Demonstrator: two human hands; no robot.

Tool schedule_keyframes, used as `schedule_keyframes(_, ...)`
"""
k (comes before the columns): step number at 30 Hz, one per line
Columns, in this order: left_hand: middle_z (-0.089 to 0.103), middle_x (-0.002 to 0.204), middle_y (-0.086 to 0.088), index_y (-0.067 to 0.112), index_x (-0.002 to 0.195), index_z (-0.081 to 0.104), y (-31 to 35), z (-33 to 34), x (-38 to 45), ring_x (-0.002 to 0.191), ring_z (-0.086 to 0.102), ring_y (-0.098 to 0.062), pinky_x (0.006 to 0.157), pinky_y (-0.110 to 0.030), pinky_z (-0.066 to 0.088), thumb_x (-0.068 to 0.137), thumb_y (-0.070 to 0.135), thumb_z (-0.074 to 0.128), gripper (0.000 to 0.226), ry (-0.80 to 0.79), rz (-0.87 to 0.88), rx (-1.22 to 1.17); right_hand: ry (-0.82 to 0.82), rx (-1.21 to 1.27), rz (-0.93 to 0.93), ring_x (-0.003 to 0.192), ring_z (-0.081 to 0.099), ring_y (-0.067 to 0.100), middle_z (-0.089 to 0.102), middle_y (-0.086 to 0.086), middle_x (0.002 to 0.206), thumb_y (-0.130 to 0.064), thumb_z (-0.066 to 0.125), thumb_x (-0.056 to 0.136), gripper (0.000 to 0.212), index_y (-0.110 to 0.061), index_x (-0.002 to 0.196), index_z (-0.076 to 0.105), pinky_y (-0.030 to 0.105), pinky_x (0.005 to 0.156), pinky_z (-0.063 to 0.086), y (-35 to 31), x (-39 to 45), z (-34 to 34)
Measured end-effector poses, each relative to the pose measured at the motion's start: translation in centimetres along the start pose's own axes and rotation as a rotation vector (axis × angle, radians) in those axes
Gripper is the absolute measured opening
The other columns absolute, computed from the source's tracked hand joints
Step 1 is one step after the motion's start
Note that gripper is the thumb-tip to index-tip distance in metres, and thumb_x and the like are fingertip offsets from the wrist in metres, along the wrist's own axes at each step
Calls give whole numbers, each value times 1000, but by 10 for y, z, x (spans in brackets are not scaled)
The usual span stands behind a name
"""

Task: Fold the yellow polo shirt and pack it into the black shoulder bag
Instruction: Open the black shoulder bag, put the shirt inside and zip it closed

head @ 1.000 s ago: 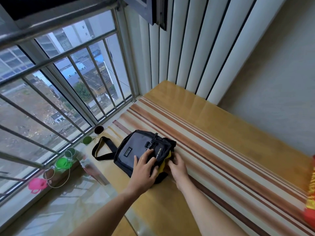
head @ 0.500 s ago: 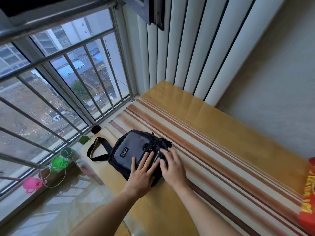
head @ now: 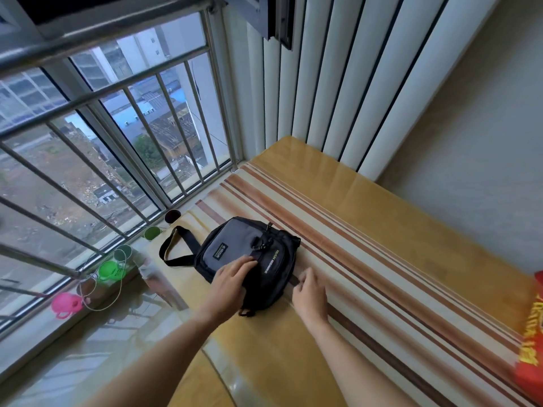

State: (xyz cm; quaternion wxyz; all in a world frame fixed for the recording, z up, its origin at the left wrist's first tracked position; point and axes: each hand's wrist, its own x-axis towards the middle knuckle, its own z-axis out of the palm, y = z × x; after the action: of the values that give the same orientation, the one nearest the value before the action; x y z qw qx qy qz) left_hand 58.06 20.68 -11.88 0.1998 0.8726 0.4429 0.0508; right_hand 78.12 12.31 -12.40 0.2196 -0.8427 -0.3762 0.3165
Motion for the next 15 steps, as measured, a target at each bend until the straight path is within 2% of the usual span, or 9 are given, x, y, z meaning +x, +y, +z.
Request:
schedule_keyframes(1,44,145,5,26,139,46,-5,0,-12,137,36,-17,111,-42,35,74,1,53,70,63,-35,39,-87,2,94,87,63,24,66,8,103,-7,50,91,14,-12,101,58,34,68,51,0,-7,6)
schedule_keyframes(3,45,132,1,24,132,50,-10,3,-32,126,40,-21,103,-38,40,74,2,60,63,126,-105,95,-311,23,200,73,62,20,72,9,91,-11,57,85,10,-15,89,66,28,64,48,0,-20,22)
schedule_keyframes(5,44,118,-1,23,122,50,-11,7,-45,111,42,-23,94,-37,43,76,4,61,51,176,-225,77,-444,205,261,55,60,18,71,10,71,-10,62,79,4,-14,77,62,28,57,47,-6,-33,37)
schedule_keyframes(7,49,105,-3,16,109,51,-12,12,-53,96,47,-25,83,-36,46,81,6,61,31,184,-382,-75,-413,371,320,48,57,17,68,8,59,-7,65,79,8,-10,75,59,25,51,45,-12,-44,52)
schedule_keyframes(9,58,101,-2,15,102,54,-7,12,-55,93,54,-24,79,-33,46,88,10,58,16,78,-513,-294,-329,556,419,46,55,17,65,9,58,-2,65,83,3,-3,83,62,21,44,43,-19,-54,63)
schedule_keyframes(10,63,103,-1,16,104,58,-3,11,-56,94,59,-22,80,-32,48,90,11,57,15,9,-541,-364,-296,630,461,48,55,17,64,9,59,1,65,84,4,1,88,64,20,42,43,-22,-58,67)
schedule_keyframes(12,69,110,2,19,113,66,3,11,-58,99,62,-19,86,-32,50,91,7,52,29,-82,-552,-461,-243,681,471,50,55,16,63,8,62,4,64,85,9,4,93,65,20,43,44,-26,-63,72)
schedule_keyframes(15,61,127,-2,18,126,66,8,11,-60,117,58,-22,102,-34,46,95,6,46,39,-136,-600,-530,-193,666,423,53,52,13,62,6,66,5,64,85,8,4,93,64,16,43,41,-33,-70,73)
